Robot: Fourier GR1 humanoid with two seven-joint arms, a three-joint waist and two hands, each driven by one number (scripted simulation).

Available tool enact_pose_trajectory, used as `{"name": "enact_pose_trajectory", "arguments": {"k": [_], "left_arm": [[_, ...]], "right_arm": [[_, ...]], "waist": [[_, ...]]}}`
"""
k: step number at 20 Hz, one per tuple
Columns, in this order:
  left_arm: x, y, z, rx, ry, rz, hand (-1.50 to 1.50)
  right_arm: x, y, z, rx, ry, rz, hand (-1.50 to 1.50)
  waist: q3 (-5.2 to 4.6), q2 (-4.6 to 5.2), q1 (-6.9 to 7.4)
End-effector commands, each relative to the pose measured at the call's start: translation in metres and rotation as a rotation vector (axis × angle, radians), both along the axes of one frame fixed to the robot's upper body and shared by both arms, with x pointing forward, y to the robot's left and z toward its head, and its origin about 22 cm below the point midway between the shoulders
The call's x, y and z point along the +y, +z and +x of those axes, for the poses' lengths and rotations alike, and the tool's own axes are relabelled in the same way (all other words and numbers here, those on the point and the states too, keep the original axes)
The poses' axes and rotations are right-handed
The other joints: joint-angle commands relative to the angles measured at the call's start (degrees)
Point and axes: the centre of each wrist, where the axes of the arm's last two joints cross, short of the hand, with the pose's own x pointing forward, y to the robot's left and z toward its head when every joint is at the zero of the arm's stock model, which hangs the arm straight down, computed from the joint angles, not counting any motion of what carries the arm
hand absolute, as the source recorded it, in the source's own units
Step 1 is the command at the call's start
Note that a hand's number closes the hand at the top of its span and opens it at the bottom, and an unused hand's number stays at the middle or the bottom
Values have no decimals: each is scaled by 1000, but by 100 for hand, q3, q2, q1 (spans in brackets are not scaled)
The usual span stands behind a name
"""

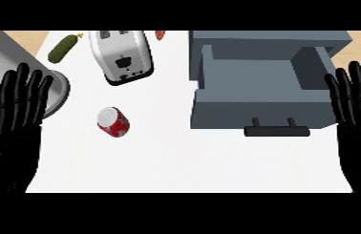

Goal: Pick up the can, place it into the drawer and close the drawer

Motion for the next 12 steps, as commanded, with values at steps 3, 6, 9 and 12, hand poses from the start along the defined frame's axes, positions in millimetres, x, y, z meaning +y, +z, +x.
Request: {"name": "enact_pose_trajectory", "arguments": {"k": [3, 6, 9, 12], "left_arm": [[-14, -11, 16, -21, -219, -43, -150], [-25, 3, 16, -54, -462, -25, -150], [-7, -26, 16, 338, -285, 75, -150], [-15, -23, 19, 366, -273, 82, -150]], "right_arm": [[-8, -3, 6, -20, -8, -14, -150], [7, 5, 5, -46, 5, 18, -150], [-12, -26, -5, 282, -93, 45, -150], [2, -16, -22, 303, -99, 58, -150]], "waist": [[198, -12, 24], [195, -22, 18], [202, -16, -10], [198, -34, 11]]}}
